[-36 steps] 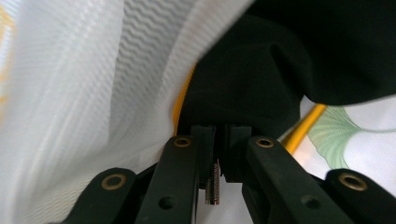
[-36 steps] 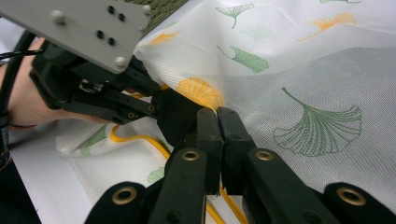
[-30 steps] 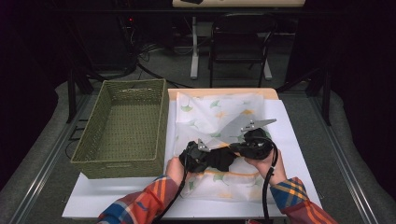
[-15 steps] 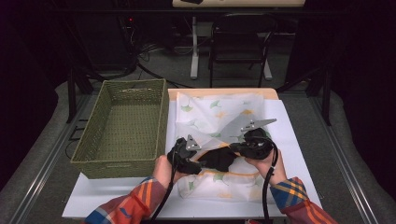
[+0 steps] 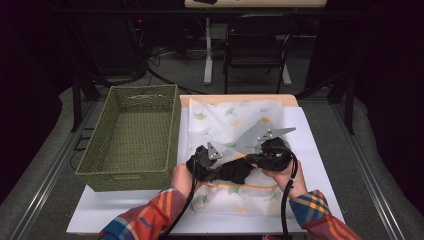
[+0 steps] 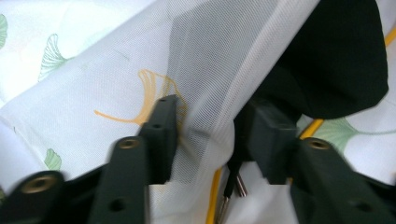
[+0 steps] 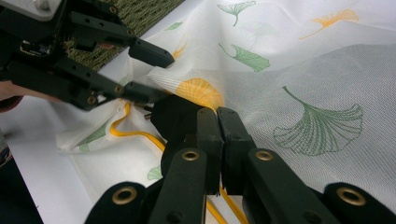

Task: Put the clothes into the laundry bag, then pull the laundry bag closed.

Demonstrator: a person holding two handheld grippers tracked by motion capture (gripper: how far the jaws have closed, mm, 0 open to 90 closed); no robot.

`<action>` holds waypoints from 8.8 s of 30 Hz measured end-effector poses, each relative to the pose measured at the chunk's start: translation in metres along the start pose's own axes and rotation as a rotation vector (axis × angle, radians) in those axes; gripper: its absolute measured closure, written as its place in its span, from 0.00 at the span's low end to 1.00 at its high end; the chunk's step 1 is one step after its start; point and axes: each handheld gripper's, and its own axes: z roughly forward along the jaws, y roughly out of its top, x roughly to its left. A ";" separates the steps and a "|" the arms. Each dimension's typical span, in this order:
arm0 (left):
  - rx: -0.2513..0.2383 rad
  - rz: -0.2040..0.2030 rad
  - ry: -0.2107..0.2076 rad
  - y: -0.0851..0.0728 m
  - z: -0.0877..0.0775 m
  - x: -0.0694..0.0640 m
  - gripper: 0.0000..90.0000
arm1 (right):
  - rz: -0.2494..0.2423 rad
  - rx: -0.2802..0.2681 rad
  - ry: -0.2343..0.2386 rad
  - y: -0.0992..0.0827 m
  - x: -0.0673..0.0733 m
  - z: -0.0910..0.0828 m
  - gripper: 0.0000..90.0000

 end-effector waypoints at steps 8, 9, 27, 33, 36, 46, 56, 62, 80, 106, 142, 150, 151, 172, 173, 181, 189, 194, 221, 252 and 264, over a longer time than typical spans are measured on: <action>-0.025 -0.010 -0.035 -0.004 -0.002 0.003 0.95 | -0.006 0.006 0.003 -0.001 0.000 0.000 0.99; -0.031 -0.014 -0.043 -0.004 -0.003 0.003 0.96 | -0.006 0.007 0.004 -0.001 0.000 0.000 0.99; -0.002 0.038 -0.175 -0.017 -0.019 0.001 0.98 | -0.009 0.051 0.020 -0.014 0.004 0.001 0.99; 0.006 0.056 -0.193 -0.020 -0.021 -0.001 0.98 | -0.007 0.070 0.027 -0.021 0.005 0.002 0.99; 0.014 0.062 -0.200 -0.021 -0.020 -0.002 0.98 | -0.010 0.086 0.031 -0.026 0.005 0.003 0.99; 0.053 0.093 -0.216 -0.027 -0.017 -0.007 0.98 | -0.014 0.138 0.045 -0.038 0.005 0.013 0.99; 0.097 0.113 -0.242 -0.030 -0.013 -0.010 0.98 | -0.023 0.182 0.045 -0.045 0.005 0.022 0.99; 0.103 0.117 -0.234 -0.031 -0.011 -0.011 0.91 | -0.031 0.209 0.044 -0.048 0.004 0.027 0.99; 0.154 0.180 -0.287 -0.034 -0.006 -0.021 0.98 | -0.053 0.275 0.040 -0.057 0.006 0.030 0.98; 0.181 0.074 -0.307 -0.041 -0.006 -0.005 0.65 | -0.099 0.295 0.015 -0.059 0.001 0.043 0.71; 0.128 0.038 -0.260 -0.078 -0.065 -0.011 0.14 | 0.059 0.224 -0.051 -0.090 -0.041 -0.024 0.00; 0.139 0.029 -0.236 -0.086 -0.068 -0.009 0.12 | 0.100 0.225 -0.070 -0.100 -0.049 -0.033 0.00; 0.139 0.029 -0.230 -0.086 -0.069 -0.009 0.12 | 0.105 0.221 -0.074 -0.101 -0.050 -0.035 0.00; 0.243 0.016 -0.169 -0.094 -0.055 -0.012 0.21 | 0.245 0.268 -0.151 -0.122 -0.080 -0.037 0.18; 0.250 0.019 -0.163 -0.094 -0.054 -0.013 0.24 | 0.239 0.272 -0.152 -0.123 -0.081 -0.036 0.20; 0.258 0.028 -0.167 -0.096 -0.052 -0.013 0.43 | 0.260 0.302 -0.196 -0.125 -0.085 -0.033 0.38; 0.265 0.020 -0.197 -0.098 -0.048 -0.013 0.58 | 0.273 0.320 -0.240 -0.127 -0.086 -0.029 0.50; 0.254 0.030 -0.201 -0.098 -0.049 -0.014 0.65 | 0.249 0.335 -0.279 -0.125 -0.083 -0.028 0.58; 0.200 0.029 -0.226 -0.098 -0.048 -0.017 0.97 | 0.240 0.331 -0.268 -0.122 -0.078 -0.030 0.94; 0.164 0.088 -0.396 -0.076 -0.033 -0.044 0.80 | 0.238 0.367 -0.360 -0.122 -0.106 -0.040 0.92; 0.100 0.052 -0.337 -0.074 -0.061 -0.024 0.18 | 0.272 0.317 -0.301 -0.122 -0.099 -0.056 0.47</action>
